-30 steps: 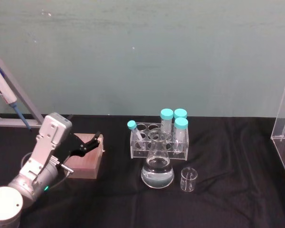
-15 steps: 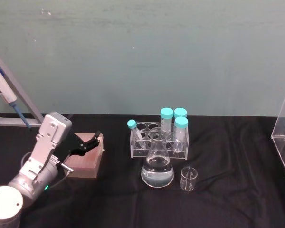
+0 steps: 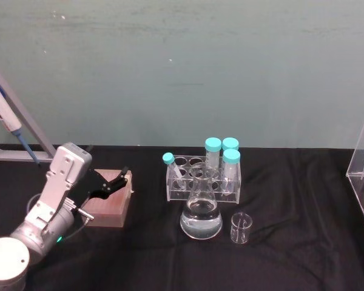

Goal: Place the experimental apparatus aside using one hand.

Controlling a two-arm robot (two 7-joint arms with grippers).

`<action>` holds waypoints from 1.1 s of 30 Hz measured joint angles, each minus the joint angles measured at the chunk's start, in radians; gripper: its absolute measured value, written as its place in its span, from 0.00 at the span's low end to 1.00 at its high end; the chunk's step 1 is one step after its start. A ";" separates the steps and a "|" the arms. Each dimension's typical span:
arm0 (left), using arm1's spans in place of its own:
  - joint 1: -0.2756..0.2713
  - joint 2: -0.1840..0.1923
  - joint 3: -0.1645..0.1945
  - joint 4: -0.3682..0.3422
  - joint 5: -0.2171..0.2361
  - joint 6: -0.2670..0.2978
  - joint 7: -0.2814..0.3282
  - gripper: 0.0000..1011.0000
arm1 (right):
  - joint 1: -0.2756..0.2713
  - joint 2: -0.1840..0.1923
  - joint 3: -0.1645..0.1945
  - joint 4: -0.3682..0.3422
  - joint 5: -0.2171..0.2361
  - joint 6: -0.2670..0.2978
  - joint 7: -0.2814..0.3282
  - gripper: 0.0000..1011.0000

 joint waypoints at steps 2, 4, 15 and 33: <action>0.000 0.000 0.000 0.000 0.000 0.000 0.000 0.99 | 0.000 0.000 0.000 0.000 0.000 0.000 0.000 0.99; 0.000 0.000 0.000 0.000 0.000 0.000 0.000 0.99 | -0.001 0.001 -0.001 -0.003 -0.004 0.001 -0.002 0.99; 0.000 0.000 0.000 0.000 0.000 0.000 0.000 0.99 | -0.024 -0.002 -0.005 -0.043 -0.029 0.002 -0.022 0.99; 0.000 0.000 0.000 0.000 0.000 0.000 0.000 0.99 | -0.073 -0.005 0.007 -0.119 -0.059 -0.003 -0.038 0.99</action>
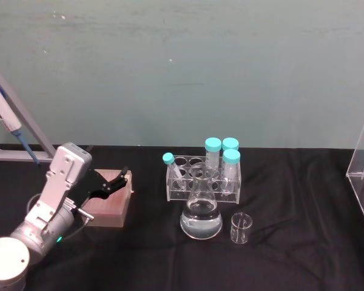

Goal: Place the experimental apparatus aside using one hand.

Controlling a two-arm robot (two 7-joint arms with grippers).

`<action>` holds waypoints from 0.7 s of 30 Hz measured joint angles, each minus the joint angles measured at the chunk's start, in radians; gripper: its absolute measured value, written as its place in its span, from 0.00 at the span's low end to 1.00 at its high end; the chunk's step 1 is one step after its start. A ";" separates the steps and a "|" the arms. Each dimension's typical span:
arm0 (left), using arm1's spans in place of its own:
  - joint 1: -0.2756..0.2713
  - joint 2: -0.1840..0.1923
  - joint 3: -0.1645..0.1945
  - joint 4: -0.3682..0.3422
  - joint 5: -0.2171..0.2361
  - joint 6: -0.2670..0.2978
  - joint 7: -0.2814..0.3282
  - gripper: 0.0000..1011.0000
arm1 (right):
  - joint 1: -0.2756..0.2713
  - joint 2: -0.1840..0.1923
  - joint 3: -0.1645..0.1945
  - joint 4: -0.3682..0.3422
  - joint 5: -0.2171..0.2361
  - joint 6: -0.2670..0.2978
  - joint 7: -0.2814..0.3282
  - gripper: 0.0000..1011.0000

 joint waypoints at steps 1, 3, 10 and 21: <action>0.000 0.000 0.000 0.000 0.000 0.000 0.000 0.99 | -0.003 0.000 0.000 -0.005 -0.001 -0.001 0.000 0.99; 0.000 0.000 0.000 0.000 0.000 0.000 0.000 0.99 | -0.011 0.000 0.001 -0.019 -0.004 -0.003 0.000 0.99; 0.000 0.000 0.000 0.000 0.000 0.000 0.000 0.99 | -0.030 0.000 0.003 -0.057 -0.019 -0.015 0.000 0.99; 0.000 0.000 0.000 0.000 0.000 0.000 0.000 0.99 | -0.044 0.020 -0.012 -0.092 -0.030 -0.055 0.037 0.99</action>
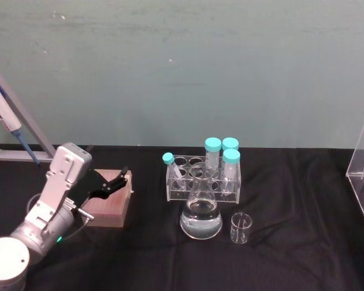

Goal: Place the experimental apparatus aside using one hand.

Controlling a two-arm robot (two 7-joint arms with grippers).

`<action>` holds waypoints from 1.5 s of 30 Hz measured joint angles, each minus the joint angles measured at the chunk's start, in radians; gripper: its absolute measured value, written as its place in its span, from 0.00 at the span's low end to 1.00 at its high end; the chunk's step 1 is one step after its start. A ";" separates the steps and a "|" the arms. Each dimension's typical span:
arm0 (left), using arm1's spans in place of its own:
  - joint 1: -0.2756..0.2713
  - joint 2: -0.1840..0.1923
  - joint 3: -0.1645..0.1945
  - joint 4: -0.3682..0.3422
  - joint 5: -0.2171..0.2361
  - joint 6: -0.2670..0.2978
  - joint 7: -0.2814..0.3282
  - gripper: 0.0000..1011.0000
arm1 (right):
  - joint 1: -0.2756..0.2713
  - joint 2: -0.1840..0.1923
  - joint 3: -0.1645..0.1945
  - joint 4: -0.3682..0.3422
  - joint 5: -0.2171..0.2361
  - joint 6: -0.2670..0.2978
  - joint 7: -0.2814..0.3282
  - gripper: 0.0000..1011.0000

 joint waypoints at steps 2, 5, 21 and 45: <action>0.000 0.000 0.000 0.000 0.000 0.000 0.000 0.99 | 0.000 0.007 -0.006 -0.002 0.001 -0.010 0.013 0.99; 0.000 0.000 0.000 0.000 0.000 0.000 0.000 0.99 | 0.000 0.018 -0.016 -0.006 0.001 -0.028 0.027 0.99; 0.000 0.000 0.000 0.000 0.000 0.000 0.000 0.99 | 0.042 0.104 -0.094 0.031 0.087 -0.071 0.199 0.99; 0.000 0.000 0.000 0.000 0.000 0.000 0.000 0.99 | 0.155 0.189 -0.218 0.204 0.302 0.010 0.457 0.99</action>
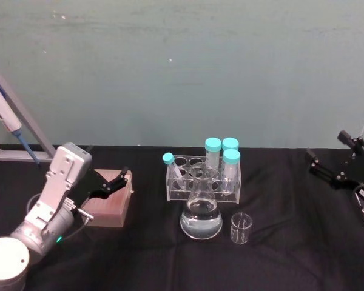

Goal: Place the experimental apparatus aside using one hand.

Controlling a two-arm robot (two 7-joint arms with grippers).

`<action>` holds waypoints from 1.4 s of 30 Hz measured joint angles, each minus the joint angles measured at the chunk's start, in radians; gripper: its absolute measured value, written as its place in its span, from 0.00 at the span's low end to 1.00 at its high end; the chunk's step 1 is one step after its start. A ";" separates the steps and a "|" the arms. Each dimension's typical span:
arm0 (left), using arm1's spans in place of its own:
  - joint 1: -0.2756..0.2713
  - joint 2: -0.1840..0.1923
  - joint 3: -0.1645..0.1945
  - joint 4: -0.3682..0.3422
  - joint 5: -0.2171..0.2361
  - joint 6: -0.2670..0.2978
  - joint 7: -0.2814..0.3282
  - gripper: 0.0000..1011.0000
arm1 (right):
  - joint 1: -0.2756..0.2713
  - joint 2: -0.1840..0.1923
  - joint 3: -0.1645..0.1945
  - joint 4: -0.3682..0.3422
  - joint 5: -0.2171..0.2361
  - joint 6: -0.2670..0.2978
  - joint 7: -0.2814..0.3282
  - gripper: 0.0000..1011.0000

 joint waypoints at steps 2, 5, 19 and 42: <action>0.000 0.000 0.000 0.000 0.000 0.000 0.000 0.99 | 0.012 0.006 -0.013 0.018 0.006 0.002 0.014 0.99; 0.000 0.000 0.000 0.000 0.000 0.000 0.000 0.99 | 0.028 0.012 -0.031 0.042 0.008 0.002 0.030 0.99; 0.000 0.000 0.000 0.000 0.000 0.000 0.000 0.99 | 0.120 0.031 -0.136 0.179 -0.019 -0.068 0.116 0.99; 0.000 0.000 0.000 0.000 0.000 0.000 0.000 0.99 | 0.218 0.018 -0.269 0.326 -0.018 -0.139 0.228 0.99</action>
